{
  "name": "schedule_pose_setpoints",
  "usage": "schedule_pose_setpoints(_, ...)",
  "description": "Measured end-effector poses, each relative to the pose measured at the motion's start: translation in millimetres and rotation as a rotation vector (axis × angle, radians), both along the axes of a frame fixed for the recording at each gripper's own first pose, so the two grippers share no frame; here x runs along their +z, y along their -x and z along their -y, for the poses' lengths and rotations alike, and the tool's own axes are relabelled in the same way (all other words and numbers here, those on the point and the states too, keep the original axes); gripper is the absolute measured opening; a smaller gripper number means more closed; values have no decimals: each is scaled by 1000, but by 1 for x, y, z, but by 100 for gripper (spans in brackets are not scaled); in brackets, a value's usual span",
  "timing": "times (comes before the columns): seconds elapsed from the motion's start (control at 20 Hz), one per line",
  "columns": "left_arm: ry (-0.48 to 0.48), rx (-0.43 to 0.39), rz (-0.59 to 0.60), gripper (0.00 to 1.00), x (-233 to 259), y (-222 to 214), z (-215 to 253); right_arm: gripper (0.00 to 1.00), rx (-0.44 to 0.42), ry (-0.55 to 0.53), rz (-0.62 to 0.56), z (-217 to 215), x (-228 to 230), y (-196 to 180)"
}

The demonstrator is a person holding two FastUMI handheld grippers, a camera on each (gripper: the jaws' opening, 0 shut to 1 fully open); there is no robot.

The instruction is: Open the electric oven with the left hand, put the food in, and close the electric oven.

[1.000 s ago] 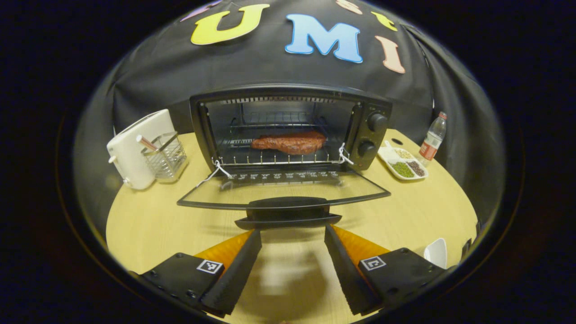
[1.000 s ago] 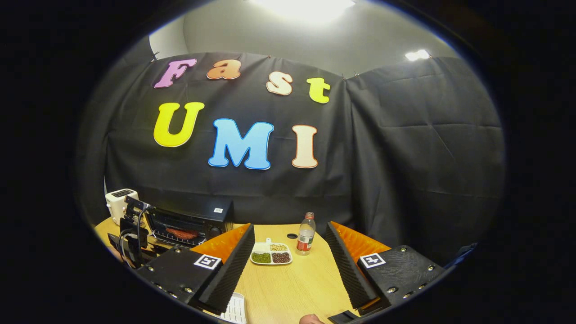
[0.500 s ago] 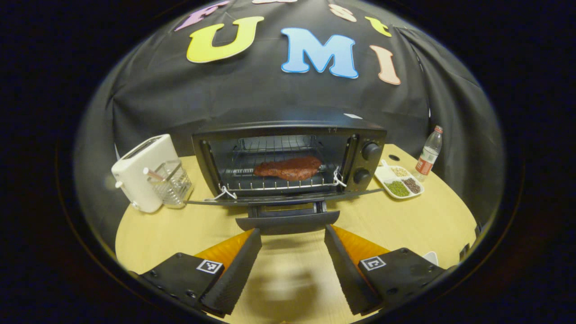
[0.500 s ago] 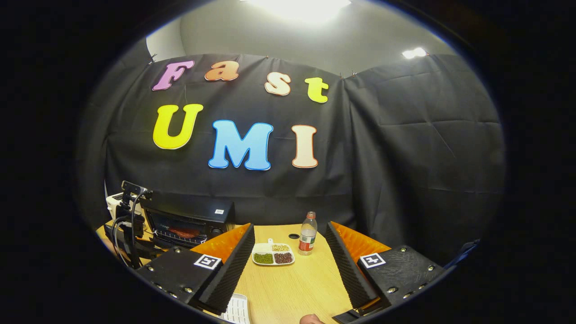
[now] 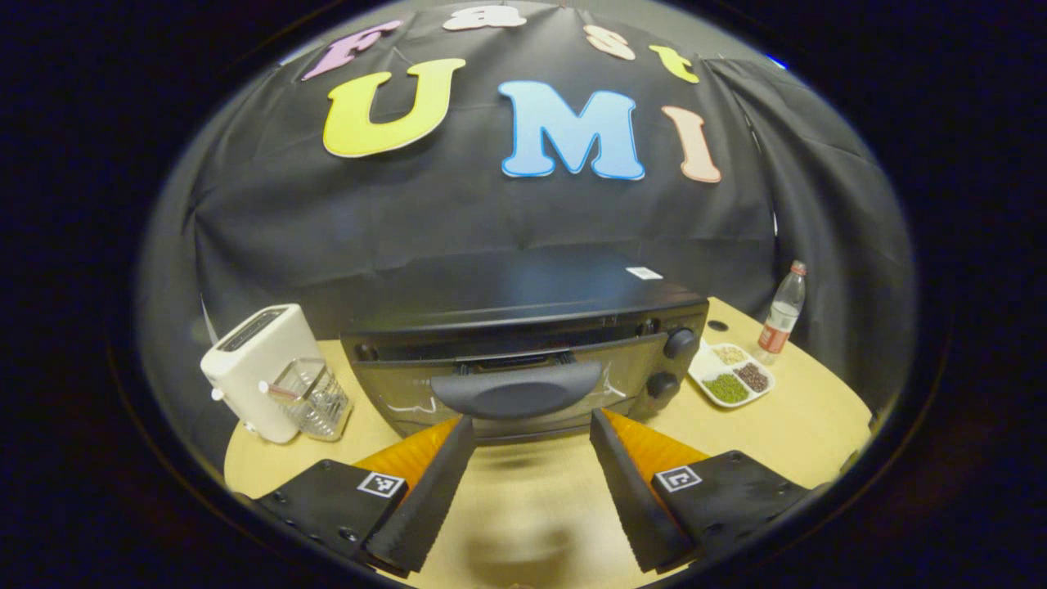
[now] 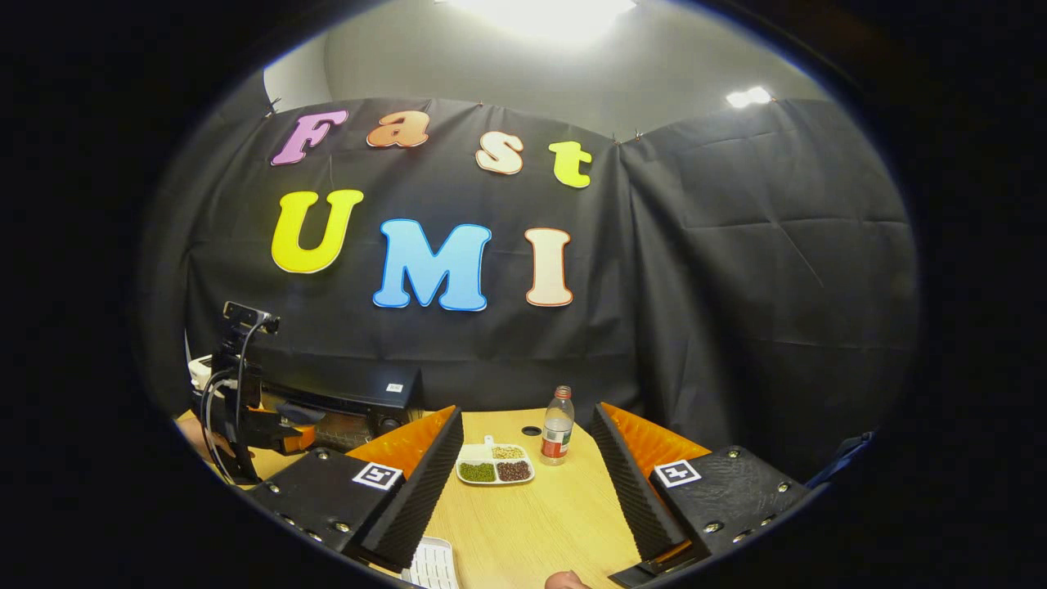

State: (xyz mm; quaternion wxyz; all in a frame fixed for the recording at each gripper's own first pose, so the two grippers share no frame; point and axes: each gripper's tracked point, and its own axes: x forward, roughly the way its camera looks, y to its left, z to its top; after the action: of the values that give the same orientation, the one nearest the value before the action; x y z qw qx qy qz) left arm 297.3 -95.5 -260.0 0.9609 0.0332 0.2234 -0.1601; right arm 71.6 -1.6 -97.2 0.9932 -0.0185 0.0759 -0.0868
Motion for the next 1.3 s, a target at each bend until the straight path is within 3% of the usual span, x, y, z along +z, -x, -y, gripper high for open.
schedule_pose_setpoints(0.1, 10, -19, 68, 96, 18, -3, 5, 96, 4, -2, 6, -3, 2, 0)
schedule_pose_setpoints(0.15, 20, -21, 107, 90, 33, -1, 7, 96, 8, -5, 10, -5, 3, -2)
schedule_pose_setpoints(0.2, 31, -22, 147, 100, 47, 0, 7, 96, 15, -9, 14, -7, 4, -4)
schedule_pose_setpoints(0.45, 67, -5, 304, 100, 129, 38, -3, 96, 85, -43, 39, -16, 15, -16)
schedule_pose_setpoints(0.5, 80, 6, 322, 95, 141, 48, -5, 96, 106, -48, 52, -18, 21, -16)
schedule_pose_setpoints(0.55, 92, 26, 331, 90, 153, 59, -7, 96, 129, -53, 61, -20, 26, -15)
schedule_pose_setpoints(0.75, 116, 113, 373, 99, 194, 107, -24, 96, 230, -76, 86, -24, 37, -10)
schedule_pose_setpoints(0.8, 115, 132, 389, 90, 204, 120, -27, 96, 249, -88, 90, -23, 37, -8)
schedule_pose_setpoints(0.85, 109, 154, 403, 90, 213, 133, -31, 96, 268, -97, 86, -23, 35, -7)
schedule_pose_setpoints(0.9, 102, 171, 419, 99, 221, 147, -35, 96, 281, -106, 81, -22, 33, -3)
schedule_pose_setpoints(1.3, 55, 294, 469, 100, 251, 244, -64, 96, 356, -92, 108, -12, 38, 23)
